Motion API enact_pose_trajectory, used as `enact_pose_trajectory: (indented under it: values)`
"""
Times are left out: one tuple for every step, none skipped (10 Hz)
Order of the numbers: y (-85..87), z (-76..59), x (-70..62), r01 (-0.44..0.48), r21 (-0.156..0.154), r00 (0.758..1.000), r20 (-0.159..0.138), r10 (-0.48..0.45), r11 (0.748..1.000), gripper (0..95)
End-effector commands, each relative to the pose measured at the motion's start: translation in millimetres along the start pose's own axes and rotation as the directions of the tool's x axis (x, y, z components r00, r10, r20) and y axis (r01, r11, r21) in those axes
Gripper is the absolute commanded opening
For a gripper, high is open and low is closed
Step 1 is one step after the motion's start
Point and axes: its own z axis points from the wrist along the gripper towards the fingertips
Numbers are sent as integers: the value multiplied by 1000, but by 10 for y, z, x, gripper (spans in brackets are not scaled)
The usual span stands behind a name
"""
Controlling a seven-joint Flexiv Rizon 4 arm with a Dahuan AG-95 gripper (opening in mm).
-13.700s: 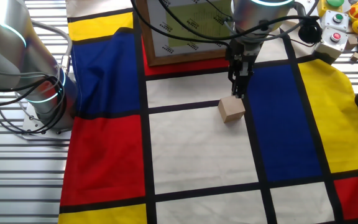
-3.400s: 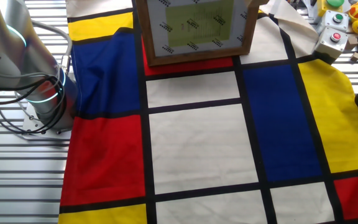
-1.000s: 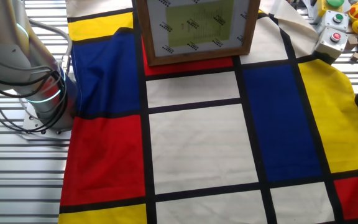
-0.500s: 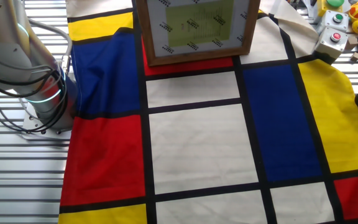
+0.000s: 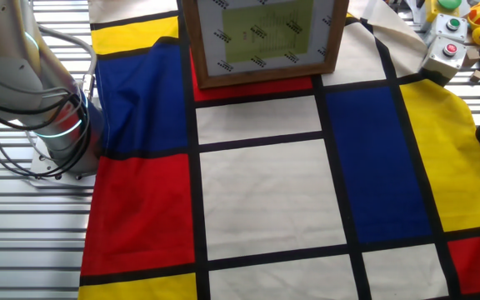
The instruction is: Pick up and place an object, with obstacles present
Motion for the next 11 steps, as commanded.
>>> enact_pose_trajectory:
  values:
    - [-1,-3,8,93,-15,995,-19,-94,996,0]
    - [-1,-3,8,116,-16,993,-19,-117,993,0]
    - [-1,-3,8,131,-16,991,-18,-132,991,0]
    - [-1,-3,8,134,-16,991,-15,-134,991,0]
    - [-1,-3,8,135,-16,991,-15,-135,991,0]
    - [-1,-3,8,135,-14,991,-13,-136,991,0]
    - [-1,-3,8,136,-14,991,-13,-136,991,0]
    - [-1,-3,8,121,-10,993,-10,-121,993,0]
    - [-1,-3,8,97,0,995,-3,-97,995,0]
    - [57,46,-14,73,8,997,10,-73,997,0]
    - [105,84,-34,64,10,998,13,-64,998,0]
